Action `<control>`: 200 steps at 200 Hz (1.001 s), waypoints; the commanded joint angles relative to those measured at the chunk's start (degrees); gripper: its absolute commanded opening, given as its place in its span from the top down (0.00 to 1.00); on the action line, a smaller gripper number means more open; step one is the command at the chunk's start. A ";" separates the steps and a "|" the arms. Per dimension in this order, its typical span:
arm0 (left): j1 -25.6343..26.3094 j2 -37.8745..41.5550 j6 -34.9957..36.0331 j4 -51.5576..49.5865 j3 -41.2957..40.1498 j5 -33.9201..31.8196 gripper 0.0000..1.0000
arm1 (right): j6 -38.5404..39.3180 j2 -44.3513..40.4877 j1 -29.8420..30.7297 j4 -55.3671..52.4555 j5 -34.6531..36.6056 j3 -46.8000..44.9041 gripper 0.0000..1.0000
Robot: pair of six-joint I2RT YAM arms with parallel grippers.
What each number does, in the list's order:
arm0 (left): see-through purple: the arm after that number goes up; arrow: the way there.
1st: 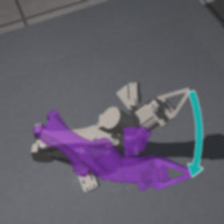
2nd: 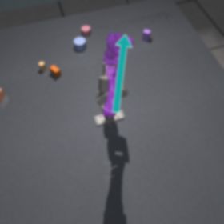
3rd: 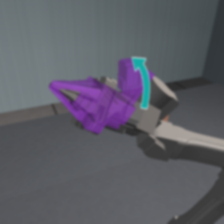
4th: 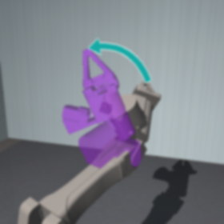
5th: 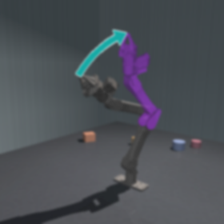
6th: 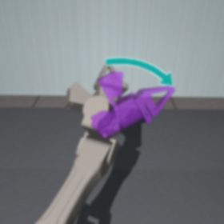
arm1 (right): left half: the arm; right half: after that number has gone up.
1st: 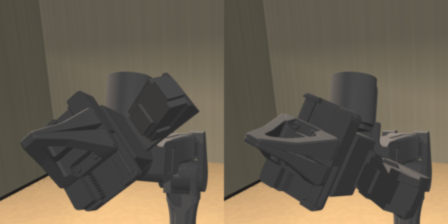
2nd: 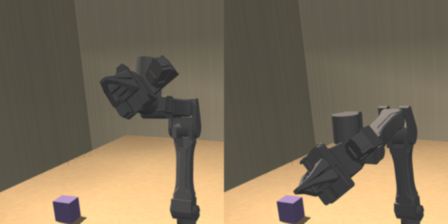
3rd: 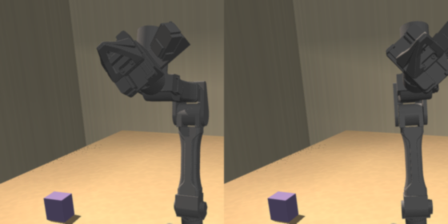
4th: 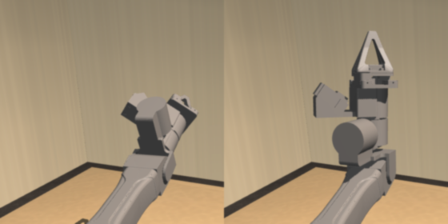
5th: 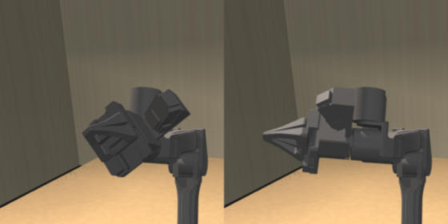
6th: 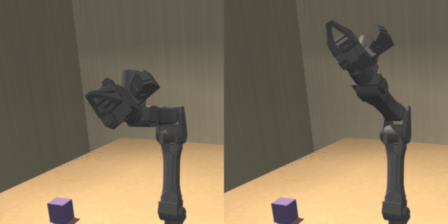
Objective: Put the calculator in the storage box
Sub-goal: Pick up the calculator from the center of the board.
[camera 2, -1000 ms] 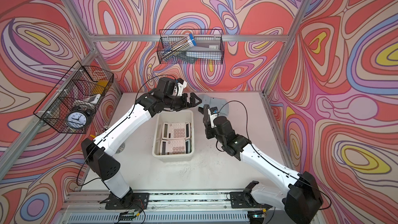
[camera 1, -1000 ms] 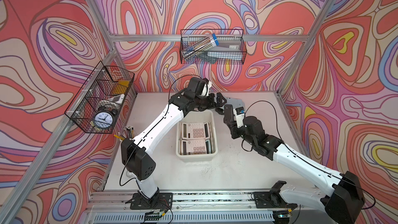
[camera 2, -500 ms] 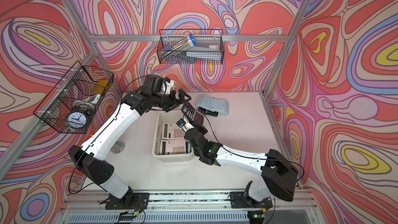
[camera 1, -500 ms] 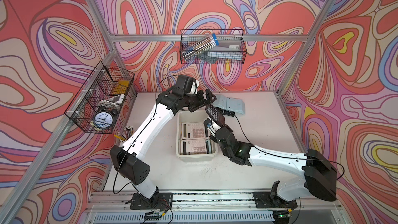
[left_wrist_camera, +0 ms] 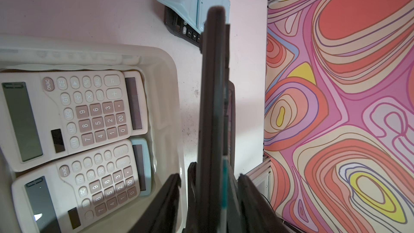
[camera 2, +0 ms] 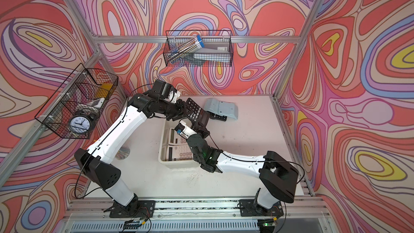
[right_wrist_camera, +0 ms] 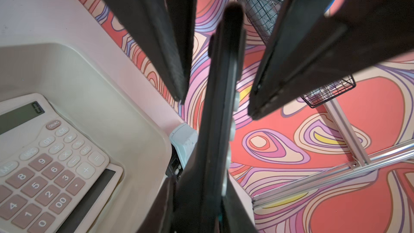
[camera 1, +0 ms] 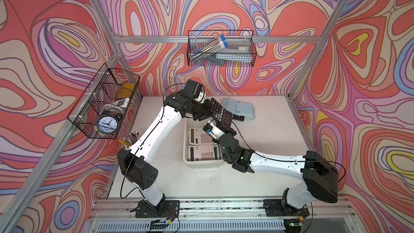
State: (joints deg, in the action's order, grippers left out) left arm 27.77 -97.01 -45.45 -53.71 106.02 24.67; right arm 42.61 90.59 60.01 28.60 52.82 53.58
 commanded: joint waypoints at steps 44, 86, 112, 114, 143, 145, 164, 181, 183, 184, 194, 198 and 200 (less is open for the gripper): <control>0.00 -1.64 0.58 0.70 0.42 4.41 1.00 | 2.96 1.57 1.16 5.87 2.43 0.34 0.65; -0.51 -0.78 0.06 2.88 -0.01 3.76 1.00 | -1.07 0.36 1.18 2.46 2.83 -0.63 0.22; -2.47 1.26 -0.33 5.30 -1.29 1.68 1.00 | -8.22 -3.27 1.16 -4.54 1.62 -1.79 0.02; -2.70 1.46 -0.45 5.58 -1.55 1.45 1.00 | -9.01 -3.63 1.16 -5.51 1.20 -1.81 0.02; -5.87 6.68 -1.80 11.52 -8.05 -0.17 1.00 | -20.46 -8.97 0.78 -17.54 -3.91 -1.80 0.02; -6.10 7.19 -1.93 12.12 -8.80 -0.22 1.00 | -21.52 -9.25 0.63 -18.59 -4.51 -1.61 0.02; -7.92 11.79 -3.32 19.10 -15.48 -0.80 1.00 | -29.93 -12.17 -0.43 -25.69 -10.71 -0.67 0.02; -9.31 15.37 -4.48 23.16 -20.32 -1.45 1.00 | -36.52 -14.39 -2.70 -29.56 -18.01 -0.33 0.02; -9.49 15.76 -4.58 23.60 -20.79 -1.53 1.00 | -37.31 -14.61 -2.99 -29.98 -18.67 -0.26 0.02; -9.53 15.96 -4.66 23.80 -20.91 -1.54 1.00 | -37.67 -14.72 -3.15 -30.17 -19.26 -0.20 0.02; -10.21 17.78 -5.44 26.03 -23.49 -1.54 1.00 | -41.69 -15.49 -5.35 -32.31 -24.17 0.48 0.02; -10.46 18.44 -5.71 26.93 -24.46 -1.40 1.00 | -43.17 -15.75 -6.25 -33.10 -26.19 0.87 0.02; -10.59 18.86 -5.88 27.44 -24.98 -1.38 1.00 | -43.78 -15.82 -6.78 -33.44 -27.18 1.08 0.02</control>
State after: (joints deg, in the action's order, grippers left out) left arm 18.39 -82.91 -49.06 -37.06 85.01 23.75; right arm 13.08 76.71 57.36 4.43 39.42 52.42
